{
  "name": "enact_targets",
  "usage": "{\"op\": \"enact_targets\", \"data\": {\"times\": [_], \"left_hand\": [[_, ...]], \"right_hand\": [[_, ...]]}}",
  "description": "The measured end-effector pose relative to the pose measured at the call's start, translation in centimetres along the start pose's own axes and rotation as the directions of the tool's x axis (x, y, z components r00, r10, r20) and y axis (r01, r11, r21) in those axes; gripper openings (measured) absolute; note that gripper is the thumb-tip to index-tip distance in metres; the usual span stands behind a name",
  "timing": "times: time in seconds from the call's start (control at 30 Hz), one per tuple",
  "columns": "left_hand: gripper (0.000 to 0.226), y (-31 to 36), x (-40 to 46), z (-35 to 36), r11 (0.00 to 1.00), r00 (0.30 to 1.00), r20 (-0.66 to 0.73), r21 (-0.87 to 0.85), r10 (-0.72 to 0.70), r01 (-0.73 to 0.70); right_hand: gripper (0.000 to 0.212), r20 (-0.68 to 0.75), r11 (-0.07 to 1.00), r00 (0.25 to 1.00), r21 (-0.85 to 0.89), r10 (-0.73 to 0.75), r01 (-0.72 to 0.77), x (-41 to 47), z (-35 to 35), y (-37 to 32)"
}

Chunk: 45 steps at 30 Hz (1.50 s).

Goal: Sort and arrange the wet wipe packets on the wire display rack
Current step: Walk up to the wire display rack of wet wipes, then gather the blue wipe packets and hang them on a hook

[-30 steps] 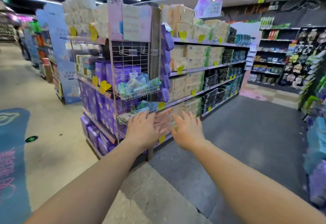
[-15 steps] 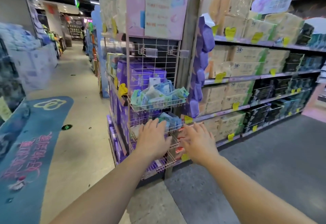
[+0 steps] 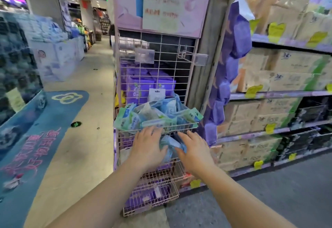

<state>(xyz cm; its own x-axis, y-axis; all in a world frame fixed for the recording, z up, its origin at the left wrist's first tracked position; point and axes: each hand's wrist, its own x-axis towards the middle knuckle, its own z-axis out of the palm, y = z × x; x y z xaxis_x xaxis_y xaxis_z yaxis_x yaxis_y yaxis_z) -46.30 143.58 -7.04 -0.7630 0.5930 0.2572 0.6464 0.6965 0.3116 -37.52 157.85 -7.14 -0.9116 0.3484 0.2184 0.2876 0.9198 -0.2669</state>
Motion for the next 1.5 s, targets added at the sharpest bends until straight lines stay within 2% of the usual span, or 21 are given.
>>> {"op": "enact_targets", "data": {"times": [0.17, 0.27, 0.4, 0.53, 0.63, 0.73, 0.83, 0.9, 0.97, 1.0, 1.07, 1.13, 1.2, 1.3, 1.4, 1.5], "left_hand": [[0.062, 0.6, 3.9, 0.8, 0.988, 0.984, -0.084, -0.034, -0.155, 0.153], [0.058, 1.6, 5.8, 1.1, 0.976, 0.967, -0.137, -0.057, -0.215, 0.209], [0.047, 1.8, 6.7, 0.8, 0.955, 0.934, -0.206, -0.110, -0.292, 0.275], [0.059, 0.4, 6.8, -0.3, 0.919, 0.889, -0.232, -0.080, -0.395, 0.387], [0.059, -1.1, 7.4, -1.3, 0.913, 0.869, -0.289, -0.054, -0.402, 0.404], [0.060, -3.0, 7.8, -2.2, 0.914, 0.854, -0.344, -0.027, -0.390, 0.406], [0.062, -4.7, 8.5, -2.7, 0.916, 0.862, -0.340, -0.003, -0.377, 0.400], [0.063, -5.8, 9.4, -3.1, 0.931, 0.881, -0.319, -0.010, -0.350, 0.366], [0.066, -7.1, 10.4, -3.5, 0.949, 0.910, -0.287, 0.000, -0.301, 0.314], [0.068, -7.7, 10.9, -3.8, 0.956, 0.925, -0.257, 0.006, -0.281, 0.292], [0.071, -8.7, 11.7, -4.5, 0.961, 0.943, -0.188, -0.054, -0.276, 0.271], [0.070, -9.4, 12.8, -5.3, 0.935, 0.946, -0.098, -0.212, -0.308, 0.283], [0.070, -10.1, 14.4, -5.8, 0.900, 0.958, -0.022, -0.352, -0.284, 0.259], [0.066, -10.3, 16.8, -6.0, 0.858, 0.985, 0.046, -0.486, -0.164, 0.166], [0.044, -10.5, 18.4, -5.9, 0.749, 0.986, 0.071, -0.643, -0.153, 0.162], [0.033, -11.3, 19.4, -5.6, 0.736, 0.982, 0.070, -0.653, -0.176, 0.179]], "right_hand": [[0.054, -0.012, 0.978, 0.979, 0.041, -0.204, 0.205, 6.3, 0.6, 3.3], [0.049, -0.072, 0.946, 0.949, 0.087, -0.307, 0.313, 10.1, 0.0, 5.4], [0.048, -0.067, 0.914, 0.920, 0.099, -0.387, 0.392, 14.5, -0.9, 5.8], [0.046, -0.081, 0.870, 0.879, 0.123, -0.470, 0.477, 17.0, -1.1, 4.6], [0.046, -0.101, 0.863, 0.878, 0.161, -0.469, 0.479, 18.8, -1.0, 3.7], [0.052, -0.106, 0.869, 0.875, 0.114, -0.472, 0.482, 20.7, -0.4, 2.6], [0.057, -0.093, 0.887, 0.891, 0.100, -0.443, 0.452, 22.3, -0.3, 1.2], [0.056, -0.032, 0.902, 0.902, 0.030, -0.430, 0.431, 23.3, 0.1, 0.2], [0.043, 0.051, 0.910, 0.912, -0.065, -0.408, 0.411, 24.5, 0.3, -0.6], [0.034, 0.073, 0.920, 0.920, -0.047, -0.384, 0.388, 25.0, 0.2, -0.9], [0.017, 0.070, 0.933, 0.951, 0.227, -0.302, 0.280, 25.9, -0.9, -1.4], [0.011, 0.057, 0.825, 0.964, 0.532, -0.259, 0.190, 26.4, -2.1, -1.9], [0.017, 0.039, 0.717, 0.971, 0.682, -0.235, 0.146, 26.7, -2.9, -2.7], [0.018, -0.004, 0.594, 0.980, 0.795, -0.200, 0.124, 26.8, -3.5, -4.4], [0.014, -0.032, 0.591, 0.977, 0.792, -0.212, 0.154, 27.0, -4.2, -5.6], [0.015, -0.018, 0.565, 0.971, 0.810, -0.239, 0.155, 27.1, -3.6, -5.8]]}}
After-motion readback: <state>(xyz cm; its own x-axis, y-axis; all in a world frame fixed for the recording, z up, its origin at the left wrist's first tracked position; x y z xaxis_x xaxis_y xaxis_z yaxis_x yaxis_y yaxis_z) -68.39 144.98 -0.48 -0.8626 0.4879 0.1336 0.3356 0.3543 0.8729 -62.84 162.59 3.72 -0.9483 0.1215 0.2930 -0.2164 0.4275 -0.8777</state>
